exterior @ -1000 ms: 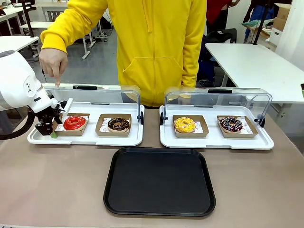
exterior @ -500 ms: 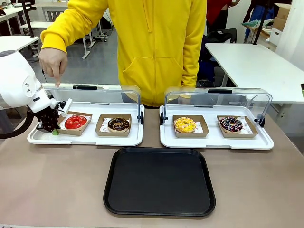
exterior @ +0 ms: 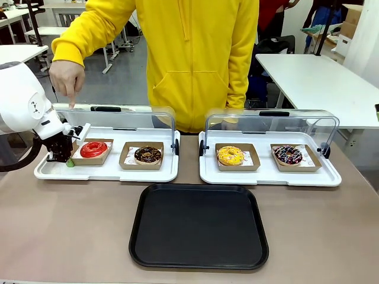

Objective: Move the first donut from the left to the tray.
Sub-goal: Pick up the Paper togo box containing the Donut indicated by the person and place it on the Handle tray.

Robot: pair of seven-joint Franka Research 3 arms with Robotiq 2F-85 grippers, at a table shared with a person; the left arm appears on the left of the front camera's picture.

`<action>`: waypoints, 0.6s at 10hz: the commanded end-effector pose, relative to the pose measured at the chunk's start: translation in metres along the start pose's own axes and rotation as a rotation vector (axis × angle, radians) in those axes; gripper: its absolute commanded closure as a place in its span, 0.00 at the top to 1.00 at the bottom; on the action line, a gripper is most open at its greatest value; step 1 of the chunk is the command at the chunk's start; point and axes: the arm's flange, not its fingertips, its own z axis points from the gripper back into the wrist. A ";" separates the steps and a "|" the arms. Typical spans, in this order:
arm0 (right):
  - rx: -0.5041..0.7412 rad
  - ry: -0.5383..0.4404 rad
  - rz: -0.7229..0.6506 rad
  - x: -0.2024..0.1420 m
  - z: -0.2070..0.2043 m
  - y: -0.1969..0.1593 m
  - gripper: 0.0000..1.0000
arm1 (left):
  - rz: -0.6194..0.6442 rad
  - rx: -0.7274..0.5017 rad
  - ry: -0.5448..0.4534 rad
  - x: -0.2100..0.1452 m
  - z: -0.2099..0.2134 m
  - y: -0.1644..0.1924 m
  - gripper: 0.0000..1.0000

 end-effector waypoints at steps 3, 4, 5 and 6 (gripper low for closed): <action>0.003 -0.029 0.023 0.002 -0.001 -0.002 1.00 | 0.003 0.007 0.004 -0.001 -0.001 -0.001 0.00; 0.003 -0.029 0.023 0.002 -0.001 -0.002 1.00 | 0.003 0.007 0.004 -0.001 -0.001 -0.001 0.00; 0.003 -0.029 0.023 0.002 -0.001 -0.002 1.00 | 0.003 0.007 0.004 -0.001 -0.001 -0.001 0.00; 0.003 -0.029 0.023 0.002 -0.001 -0.002 1.00 | 0.000 0.002 0.001 0.000 0.000 0.001 0.02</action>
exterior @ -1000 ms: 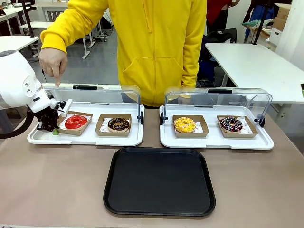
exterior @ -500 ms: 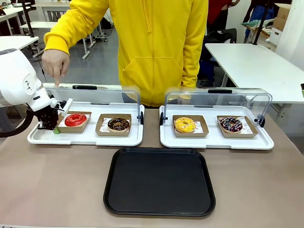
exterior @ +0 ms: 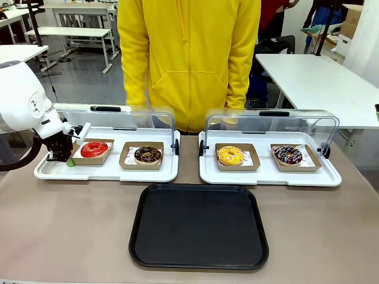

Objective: Move the first donut from the left to the tray.
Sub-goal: Pick up the Paper togo box containing the Donut indicated by the person and place it on the Handle tray.

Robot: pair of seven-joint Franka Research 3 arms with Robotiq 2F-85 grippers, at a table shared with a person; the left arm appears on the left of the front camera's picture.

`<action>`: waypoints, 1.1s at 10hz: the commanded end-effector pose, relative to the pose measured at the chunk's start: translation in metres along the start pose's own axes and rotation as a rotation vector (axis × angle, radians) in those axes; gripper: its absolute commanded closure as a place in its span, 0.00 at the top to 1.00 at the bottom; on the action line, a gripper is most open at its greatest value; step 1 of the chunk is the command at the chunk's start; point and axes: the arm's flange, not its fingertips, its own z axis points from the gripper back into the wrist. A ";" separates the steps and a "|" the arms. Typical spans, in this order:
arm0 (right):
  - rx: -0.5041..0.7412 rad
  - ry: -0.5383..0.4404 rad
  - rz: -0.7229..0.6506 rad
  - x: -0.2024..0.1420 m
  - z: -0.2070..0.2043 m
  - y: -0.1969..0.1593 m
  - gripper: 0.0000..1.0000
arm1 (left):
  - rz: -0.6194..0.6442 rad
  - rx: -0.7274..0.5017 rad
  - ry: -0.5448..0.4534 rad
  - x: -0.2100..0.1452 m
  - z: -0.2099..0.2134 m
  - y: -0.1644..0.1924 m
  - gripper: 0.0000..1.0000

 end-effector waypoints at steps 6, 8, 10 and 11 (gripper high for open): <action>0.003 -0.029 0.023 0.002 -0.001 -0.002 1.00 | -0.038 0.195 -0.040 0.046 0.068 -0.042 0.02; 0.003 -0.029 0.023 0.002 -0.001 -0.002 1.00 | -0.059 0.212 -0.038 0.070 0.079 -0.062 0.02; 0.003 -0.029 0.023 0.002 -0.001 -0.002 1.00 | -0.120 0.206 -0.030 0.102 0.088 -0.091 0.02; 0.003 -0.029 0.023 0.002 -0.001 -0.002 1.00 | -0.131 0.199 -0.043 0.118 0.088 -0.106 0.02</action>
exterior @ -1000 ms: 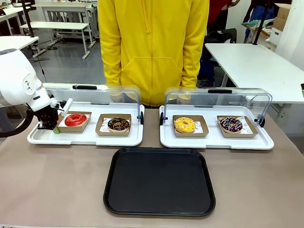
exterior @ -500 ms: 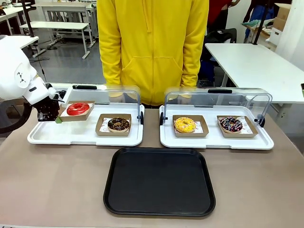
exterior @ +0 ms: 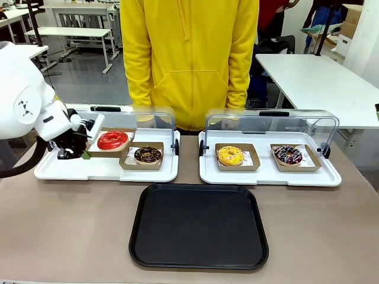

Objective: Move the first donut from the left to the tray.
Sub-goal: Pick up the Paper togo box containing the Donut indicated by the person and place it on the Handle tray.

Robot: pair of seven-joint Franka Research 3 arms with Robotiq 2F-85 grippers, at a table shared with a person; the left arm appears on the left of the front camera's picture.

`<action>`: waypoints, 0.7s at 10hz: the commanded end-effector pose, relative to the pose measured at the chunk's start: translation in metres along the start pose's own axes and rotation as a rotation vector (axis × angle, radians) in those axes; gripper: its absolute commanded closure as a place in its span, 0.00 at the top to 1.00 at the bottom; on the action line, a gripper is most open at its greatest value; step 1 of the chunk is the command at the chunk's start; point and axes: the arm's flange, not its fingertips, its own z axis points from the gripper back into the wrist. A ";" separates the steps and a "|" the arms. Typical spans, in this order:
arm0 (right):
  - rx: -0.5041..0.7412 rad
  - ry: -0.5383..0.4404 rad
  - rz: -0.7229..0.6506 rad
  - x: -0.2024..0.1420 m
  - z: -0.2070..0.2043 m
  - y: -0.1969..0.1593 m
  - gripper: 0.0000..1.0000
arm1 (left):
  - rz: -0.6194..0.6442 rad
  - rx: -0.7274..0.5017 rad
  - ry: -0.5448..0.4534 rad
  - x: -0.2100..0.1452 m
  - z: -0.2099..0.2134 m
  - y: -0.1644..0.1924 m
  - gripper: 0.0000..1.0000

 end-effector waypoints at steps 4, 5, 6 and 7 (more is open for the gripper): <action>0.004 -0.030 0.022 0.002 -0.001 -0.002 1.00 | -0.022 0.011 -0.027 0.076 0.006 -0.079 0.02; 0.004 -0.030 0.022 0.002 -0.001 -0.002 1.00 | -0.026 0.001 -0.023 0.087 0.006 -0.093 0.02; 0.004 -0.030 0.022 0.002 -0.001 -0.002 1.00 | -0.015 0.007 0.021 0.087 0.007 -0.092 0.02; 0.004 -0.030 0.022 0.002 -0.001 -0.002 1.00 | -0.029 -0.002 -0.042 0.088 0.009 -0.024 0.02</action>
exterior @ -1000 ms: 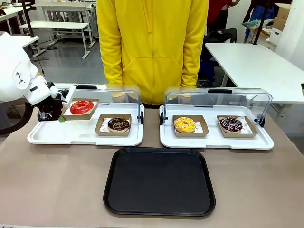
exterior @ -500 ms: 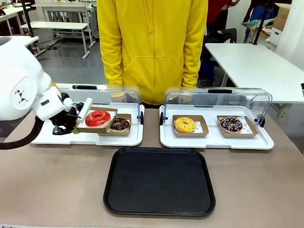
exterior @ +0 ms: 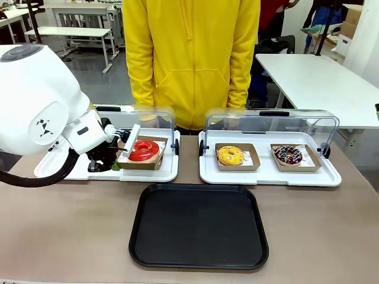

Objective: Move the first donut from the left to the tray.
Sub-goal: Pick up the Paper togo box containing the Donut indicated by the person and place it on the Handle tray.

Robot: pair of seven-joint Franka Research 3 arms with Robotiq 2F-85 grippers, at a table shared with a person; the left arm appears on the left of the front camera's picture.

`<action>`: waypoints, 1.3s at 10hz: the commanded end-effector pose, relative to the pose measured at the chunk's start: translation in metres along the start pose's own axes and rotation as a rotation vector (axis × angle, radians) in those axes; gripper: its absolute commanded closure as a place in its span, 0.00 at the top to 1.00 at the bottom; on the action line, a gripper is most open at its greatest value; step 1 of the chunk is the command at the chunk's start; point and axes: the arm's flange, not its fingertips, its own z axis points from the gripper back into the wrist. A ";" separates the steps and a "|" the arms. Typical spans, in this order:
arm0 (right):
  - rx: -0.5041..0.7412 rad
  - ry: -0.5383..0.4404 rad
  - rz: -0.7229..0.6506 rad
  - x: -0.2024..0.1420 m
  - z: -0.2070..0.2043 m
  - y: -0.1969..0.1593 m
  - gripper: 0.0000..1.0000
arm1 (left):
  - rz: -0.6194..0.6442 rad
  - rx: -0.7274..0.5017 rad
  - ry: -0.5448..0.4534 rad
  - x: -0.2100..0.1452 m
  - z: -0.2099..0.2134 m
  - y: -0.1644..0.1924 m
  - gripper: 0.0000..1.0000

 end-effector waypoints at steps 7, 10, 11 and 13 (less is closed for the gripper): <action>0.004 -0.031 0.022 0.001 -0.001 -0.002 1.00 | 0.070 -0.034 -0.030 0.064 -0.008 -0.033 0.02; 0.004 -0.031 0.022 0.001 -0.001 -0.002 1.00 | 0.092 0.012 -0.012 0.137 -0.023 -0.071 0.02; 0.004 -0.031 0.022 0.001 -0.001 -0.002 1.00 | 0.106 0.017 -0.005 0.153 -0.031 -0.084 0.02; 0.004 -0.031 0.022 0.001 -0.001 -0.002 1.00 | 0.096 0.024 0.028 0.173 -0.042 -0.104 0.02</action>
